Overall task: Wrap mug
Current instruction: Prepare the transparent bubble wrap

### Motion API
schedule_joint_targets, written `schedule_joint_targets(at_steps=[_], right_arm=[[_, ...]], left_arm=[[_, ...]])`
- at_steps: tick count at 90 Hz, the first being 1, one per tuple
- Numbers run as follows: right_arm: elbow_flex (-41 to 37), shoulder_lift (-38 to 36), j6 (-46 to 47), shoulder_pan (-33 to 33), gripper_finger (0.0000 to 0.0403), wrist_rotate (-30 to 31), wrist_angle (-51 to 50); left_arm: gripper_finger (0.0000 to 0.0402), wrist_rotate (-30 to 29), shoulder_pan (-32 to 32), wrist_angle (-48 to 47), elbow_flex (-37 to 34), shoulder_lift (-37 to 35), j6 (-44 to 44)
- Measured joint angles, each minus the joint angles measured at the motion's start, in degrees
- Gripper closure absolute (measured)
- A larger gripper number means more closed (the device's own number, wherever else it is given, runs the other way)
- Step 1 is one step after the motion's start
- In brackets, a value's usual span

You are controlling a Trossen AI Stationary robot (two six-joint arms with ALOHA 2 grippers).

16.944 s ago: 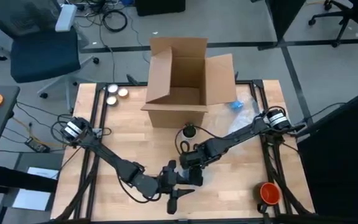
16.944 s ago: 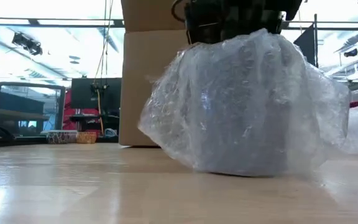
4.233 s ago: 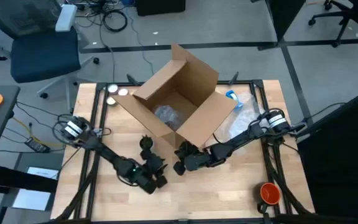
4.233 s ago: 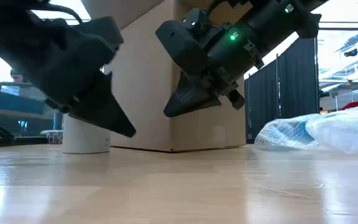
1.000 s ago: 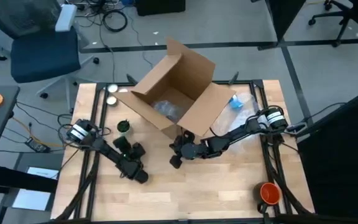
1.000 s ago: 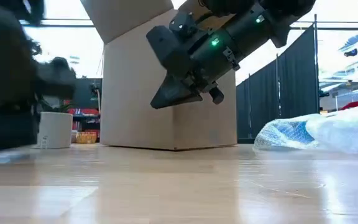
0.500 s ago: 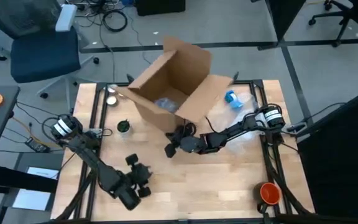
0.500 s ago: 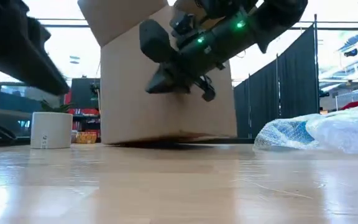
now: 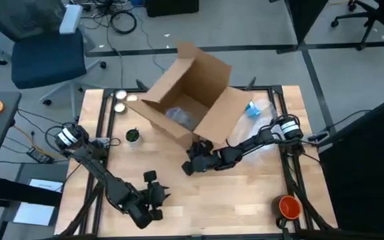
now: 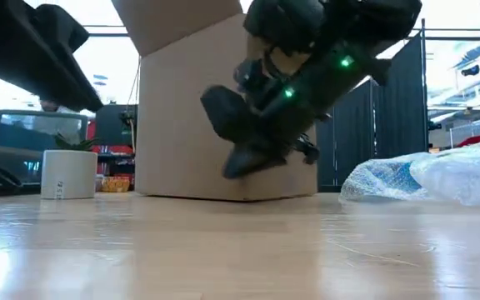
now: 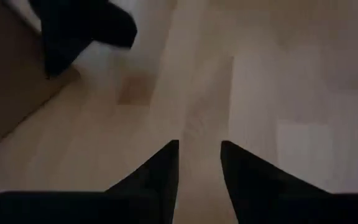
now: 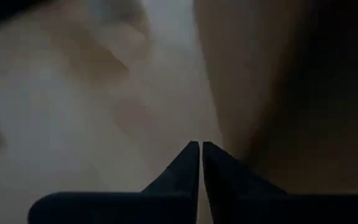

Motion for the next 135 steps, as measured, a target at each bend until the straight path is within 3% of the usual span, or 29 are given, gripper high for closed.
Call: schedule_joint_targets(at_steps=[20,30,44,68,75,83,91,100,121,135], right_arm=[[0.0,-5.4,4.6,-0.7,0.0403,9.5,-18.7],[0.0,-7.7,5.7,-1.5,0.0403,11.2,-27.2],[0.0,-9.7,5.9,-2.2,0.0403,8.4,-39.8],[0.0,-16.0,3.5,1.6,0.0403,-8.3,-59.9],[0.0,-18.1,7.0,3.4,0.0403,-8.5,-66.6],[-0.5,-19.3,12.1,5.2,0.0403,-4.7,-71.2],[-2.6,-19.5,16.0,6.0,0.0403,-0.6,-71.0],[-7.3,-19.4,17.2,4.6,0.0403,0.9,-64.2],[-20.8,-19.3,18.0,-0.2,0.0403,-4.6,-42.6],[-24.8,-19.7,20.4,-0.9,0.0403,-4.6,-31.1]], left_arm=[[0.0296,0.5,0.0,0.0,0.1,0.0,-0.9],[0.0296,0.5,0.0,0.1,0.1,0.0,-0.9],[0.0296,0.5,0.0,0.5,0.2,0.0,-0.9],[0.0296,0.5,0.0,2.1,0.2,0.0,-0.9],[0.0296,0.5,0.0,4.0,0.2,0.0,-0.9],[0.0296,0.5,0.0,6.6,0.2,0.0,-0.9],[0.0296,0.5,0.0,9.8,0.2,0.0,-0.9],[0.0296,0.5,0.5,16.2,0.2,0.0,-0.9],[0.0296,0.3,0.8,30.4,0.1,0.0,-0.9],[0.0296,0.3,0.8,39.3,0.1,0.0,-1.0]])
